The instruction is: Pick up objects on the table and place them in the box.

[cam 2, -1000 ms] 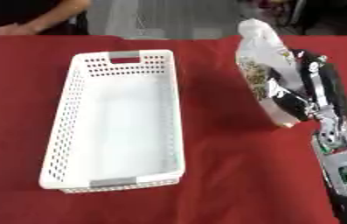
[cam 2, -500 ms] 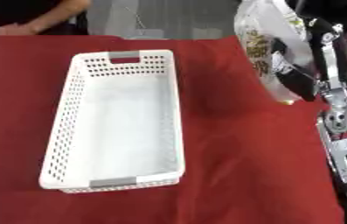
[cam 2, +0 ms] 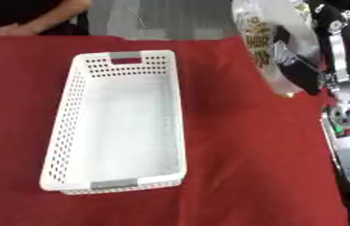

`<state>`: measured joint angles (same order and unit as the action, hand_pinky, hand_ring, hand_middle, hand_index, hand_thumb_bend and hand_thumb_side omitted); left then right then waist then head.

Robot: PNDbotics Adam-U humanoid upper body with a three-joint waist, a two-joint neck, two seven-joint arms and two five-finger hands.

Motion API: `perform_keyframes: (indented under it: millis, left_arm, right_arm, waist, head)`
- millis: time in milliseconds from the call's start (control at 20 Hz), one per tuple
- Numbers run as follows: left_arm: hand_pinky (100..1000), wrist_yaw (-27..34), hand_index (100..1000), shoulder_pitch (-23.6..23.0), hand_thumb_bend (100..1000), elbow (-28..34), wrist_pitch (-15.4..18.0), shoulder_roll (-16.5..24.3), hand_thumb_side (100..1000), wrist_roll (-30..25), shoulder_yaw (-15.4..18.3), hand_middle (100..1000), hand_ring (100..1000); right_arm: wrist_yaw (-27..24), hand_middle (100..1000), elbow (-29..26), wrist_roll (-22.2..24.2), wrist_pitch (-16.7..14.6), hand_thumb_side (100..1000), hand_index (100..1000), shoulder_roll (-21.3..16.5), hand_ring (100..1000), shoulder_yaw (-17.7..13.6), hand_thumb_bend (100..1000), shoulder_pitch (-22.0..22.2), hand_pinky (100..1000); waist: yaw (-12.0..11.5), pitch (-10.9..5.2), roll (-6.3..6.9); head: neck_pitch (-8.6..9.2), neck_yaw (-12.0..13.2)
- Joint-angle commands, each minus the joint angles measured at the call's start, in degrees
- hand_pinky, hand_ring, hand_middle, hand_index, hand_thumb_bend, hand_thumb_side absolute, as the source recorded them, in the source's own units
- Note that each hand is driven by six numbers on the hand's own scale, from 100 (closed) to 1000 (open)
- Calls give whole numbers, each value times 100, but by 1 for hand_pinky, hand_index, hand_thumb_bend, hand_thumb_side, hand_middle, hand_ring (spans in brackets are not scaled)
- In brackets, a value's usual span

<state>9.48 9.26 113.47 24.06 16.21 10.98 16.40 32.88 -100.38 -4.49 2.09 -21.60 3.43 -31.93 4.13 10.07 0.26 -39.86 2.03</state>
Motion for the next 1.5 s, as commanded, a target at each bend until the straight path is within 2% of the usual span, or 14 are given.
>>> perform_keyframes:
  millis: [50,900,1500]
  left_arm:
    - [743,35,727,6,346,113,-25,88,896,-5,-8,704,755]
    - [744,57,725,-25,344,113,-67,84,899,-40,-32,705,756]
    - [746,84,724,-39,342,113,-104,73,902,-81,-66,706,758]
  right_arm:
    - [-38,100,-190,10,-6,167,253,-61,121,10,100,-187,100]
    - [-155,100,-629,333,-193,200,268,223,139,413,100,-1141,100]
    - [-174,108,-511,885,-501,227,285,767,148,1028,100,-1959,100]
  waist:
    - [-4,-118,-4]
    - [-3,-147,-13]
    - [-52,-166,-24]
  head:
    - [16,-51]
    - [-22,-107]
    - [-48,-215]
